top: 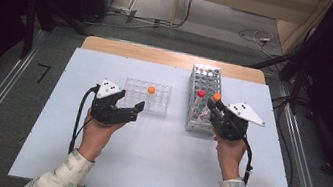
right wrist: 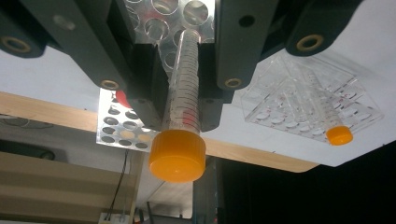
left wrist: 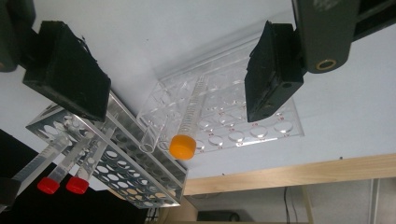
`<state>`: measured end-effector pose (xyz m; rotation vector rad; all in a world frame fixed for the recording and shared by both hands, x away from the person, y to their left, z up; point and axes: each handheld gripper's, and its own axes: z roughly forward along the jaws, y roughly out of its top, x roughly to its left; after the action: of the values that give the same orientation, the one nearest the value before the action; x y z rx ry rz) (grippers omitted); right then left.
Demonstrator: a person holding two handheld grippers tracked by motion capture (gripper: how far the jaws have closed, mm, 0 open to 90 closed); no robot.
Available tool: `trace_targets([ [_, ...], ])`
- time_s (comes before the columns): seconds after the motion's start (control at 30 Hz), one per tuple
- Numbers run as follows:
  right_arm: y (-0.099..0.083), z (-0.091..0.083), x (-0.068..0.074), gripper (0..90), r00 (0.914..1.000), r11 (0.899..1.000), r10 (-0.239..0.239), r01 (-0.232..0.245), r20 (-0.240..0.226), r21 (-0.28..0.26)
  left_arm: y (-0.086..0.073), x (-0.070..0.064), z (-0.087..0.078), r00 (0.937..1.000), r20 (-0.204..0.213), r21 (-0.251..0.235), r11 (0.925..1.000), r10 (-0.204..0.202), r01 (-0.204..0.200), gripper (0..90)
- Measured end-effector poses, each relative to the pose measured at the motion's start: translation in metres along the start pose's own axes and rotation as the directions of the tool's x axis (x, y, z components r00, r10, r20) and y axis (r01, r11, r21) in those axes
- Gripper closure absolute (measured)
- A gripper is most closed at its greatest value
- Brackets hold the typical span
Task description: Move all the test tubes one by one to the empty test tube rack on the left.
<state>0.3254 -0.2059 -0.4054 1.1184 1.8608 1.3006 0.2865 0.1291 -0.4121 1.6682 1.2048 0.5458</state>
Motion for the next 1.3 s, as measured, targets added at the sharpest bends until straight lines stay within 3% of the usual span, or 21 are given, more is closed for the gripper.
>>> trace_targets([
  [0.47,0.001,-0.01,0.018,71.5,0.998,1.0,-0.02,0.019,-0.06,-0.018,0.0,0.0,-0.001,1.0,-0.002,0.0,1.0,0.0,0.0,22.8],
  [0.87,-0.009,0.002,0.039,71.5,0.9931,0.999,-0.033,0.035,-0.112,0.015,0.0,0.001,-0.002,1.0,0.002,-0.005,1.0,0.002,-0.002,22.9],
  [1.3,-0.017,0.017,0.073,71.5,0.9787,0.995,-0.075,0.086,-0.191,0.051,0.0,-0.001,-0.003,1.0,0.004,-0.005,1.0,0.005,-0.005,22.8],
])
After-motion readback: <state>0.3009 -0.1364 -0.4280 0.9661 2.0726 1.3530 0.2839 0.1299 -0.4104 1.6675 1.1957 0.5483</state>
